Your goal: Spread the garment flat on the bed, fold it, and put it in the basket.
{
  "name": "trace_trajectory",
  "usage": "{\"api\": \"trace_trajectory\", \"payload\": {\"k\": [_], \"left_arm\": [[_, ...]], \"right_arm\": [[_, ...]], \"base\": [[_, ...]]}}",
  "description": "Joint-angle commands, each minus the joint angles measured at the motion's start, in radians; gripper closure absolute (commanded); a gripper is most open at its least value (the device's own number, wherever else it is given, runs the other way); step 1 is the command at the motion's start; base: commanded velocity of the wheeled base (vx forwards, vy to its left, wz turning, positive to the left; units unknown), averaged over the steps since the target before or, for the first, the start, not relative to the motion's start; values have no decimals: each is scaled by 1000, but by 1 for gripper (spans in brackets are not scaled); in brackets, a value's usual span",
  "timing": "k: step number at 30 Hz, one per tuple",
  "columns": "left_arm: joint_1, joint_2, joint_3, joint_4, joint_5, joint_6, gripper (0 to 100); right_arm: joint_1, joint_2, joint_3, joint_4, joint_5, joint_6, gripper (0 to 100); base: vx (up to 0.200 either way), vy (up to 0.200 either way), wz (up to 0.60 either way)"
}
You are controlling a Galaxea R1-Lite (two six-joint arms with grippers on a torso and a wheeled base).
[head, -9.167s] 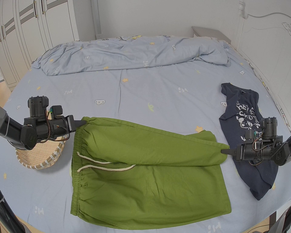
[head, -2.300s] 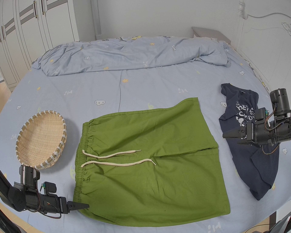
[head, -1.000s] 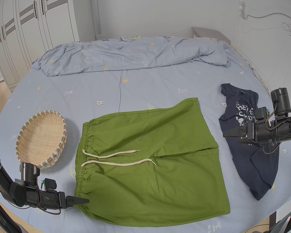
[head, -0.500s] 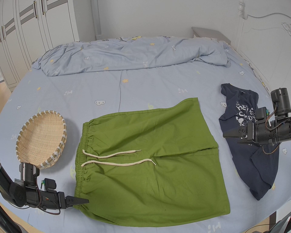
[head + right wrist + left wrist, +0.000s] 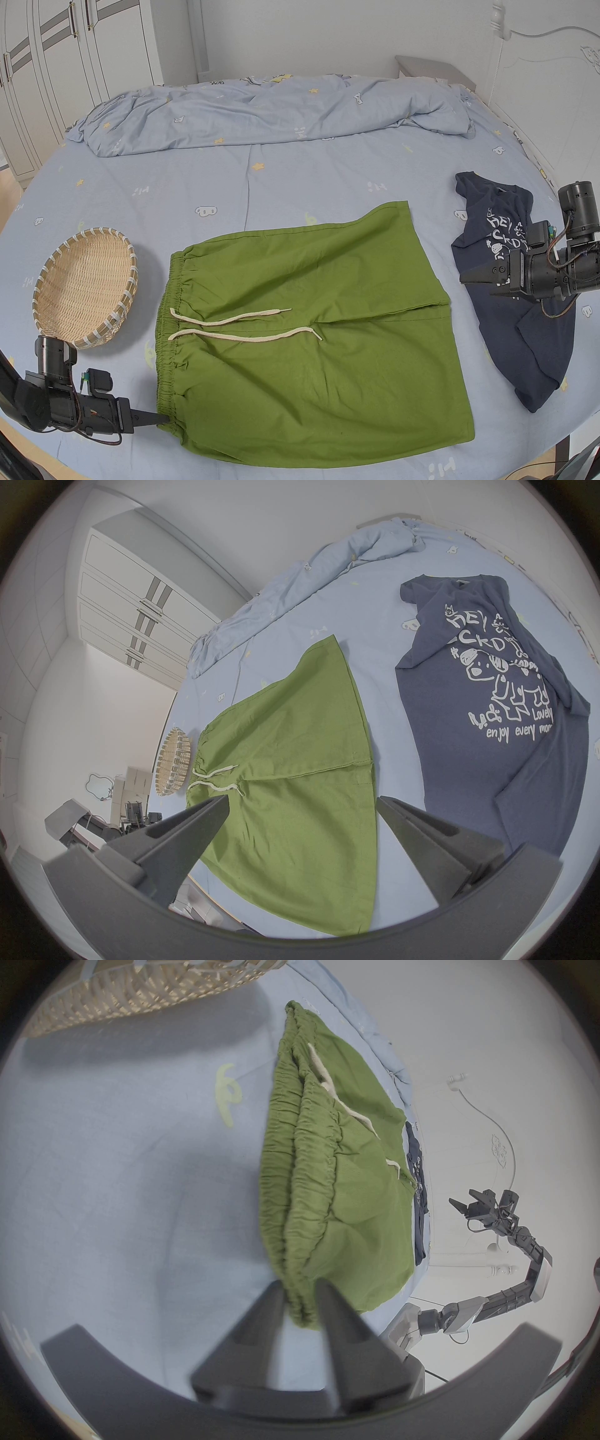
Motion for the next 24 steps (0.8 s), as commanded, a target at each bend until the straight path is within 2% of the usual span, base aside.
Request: {"api": "trace_trajectory", "payload": {"k": [1, 6, 8, 9, 12, 19, 22, 24], "left_arm": [[0, -48, 20, 0, 2, 2, 100], [9, -43, 23, 0, 14, 13, 100], [16, -37, 29, 0, 46, 33, 100], [43, -35, 49, 0, 94, 93, 100], [78, -37, 68, 0, 102, 159, 100], [80, -25, 63, 0, 97, 157, 100], [82, -25, 61, 0, 88, 157, 100], [85, -26, 61, 0, 82, 153, 100]], "right_arm": [[1, 2, 0, 0, -1, 0, 0], [1, 2, 0, 0, -1, 0, 0], [1, 2, 0, 0, -1, 1, 0], [-1, -3, 1, 1, -1, 6, 0], [-4, -26, 32, 0, 1, 3, 0], [-6, -26, 161, -3, 11, -2, 0], [-4, -14, 234, -31, 68, -5, 0], [-6, -12, 308, -61, 137, -16, 0]], "base": [[0, 0, 0], [0, 0, 0], [0, 0, 0], [0, 0, 0], [0, 0, 0], [0, 0, 0], [0, 0, 0], [0, 0, 0]]}}
